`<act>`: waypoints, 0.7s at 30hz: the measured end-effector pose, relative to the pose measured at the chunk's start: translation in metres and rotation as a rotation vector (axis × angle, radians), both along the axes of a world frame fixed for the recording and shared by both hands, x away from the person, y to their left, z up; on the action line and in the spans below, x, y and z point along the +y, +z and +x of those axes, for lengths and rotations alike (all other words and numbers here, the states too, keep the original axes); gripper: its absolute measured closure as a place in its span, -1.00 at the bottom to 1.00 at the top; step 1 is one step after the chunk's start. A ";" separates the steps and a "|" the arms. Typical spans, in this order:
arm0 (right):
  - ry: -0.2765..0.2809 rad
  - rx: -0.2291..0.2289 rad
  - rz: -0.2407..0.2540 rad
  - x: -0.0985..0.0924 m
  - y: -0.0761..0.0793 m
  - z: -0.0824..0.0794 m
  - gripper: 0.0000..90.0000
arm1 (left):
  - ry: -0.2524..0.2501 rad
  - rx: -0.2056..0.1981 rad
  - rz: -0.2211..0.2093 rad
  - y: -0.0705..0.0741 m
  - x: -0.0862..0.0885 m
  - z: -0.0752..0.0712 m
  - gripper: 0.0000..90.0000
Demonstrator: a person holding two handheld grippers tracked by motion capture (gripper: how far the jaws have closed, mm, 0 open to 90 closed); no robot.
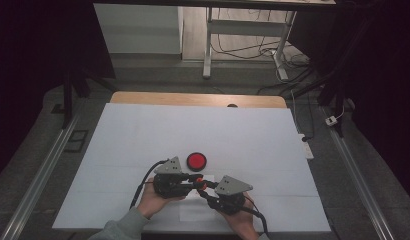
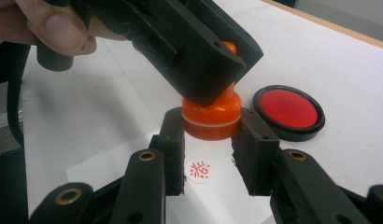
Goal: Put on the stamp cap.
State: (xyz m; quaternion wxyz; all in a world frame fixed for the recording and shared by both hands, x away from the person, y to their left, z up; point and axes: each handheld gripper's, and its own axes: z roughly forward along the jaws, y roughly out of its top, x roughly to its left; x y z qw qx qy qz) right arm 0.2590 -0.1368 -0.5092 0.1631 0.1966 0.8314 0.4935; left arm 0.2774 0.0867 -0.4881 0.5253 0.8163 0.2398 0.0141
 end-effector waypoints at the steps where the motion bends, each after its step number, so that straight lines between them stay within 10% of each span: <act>1: 0.000 -0.003 -0.005 0.000 0.000 0.000 0.44 | 0.001 -0.002 -0.001 0.000 0.000 0.000 0.62; 21: 0.002 0.027 -0.032 0.000 -0.003 0.002 0.44 | 0.037 -0.029 0.007 -0.009 -0.006 -0.006 0.62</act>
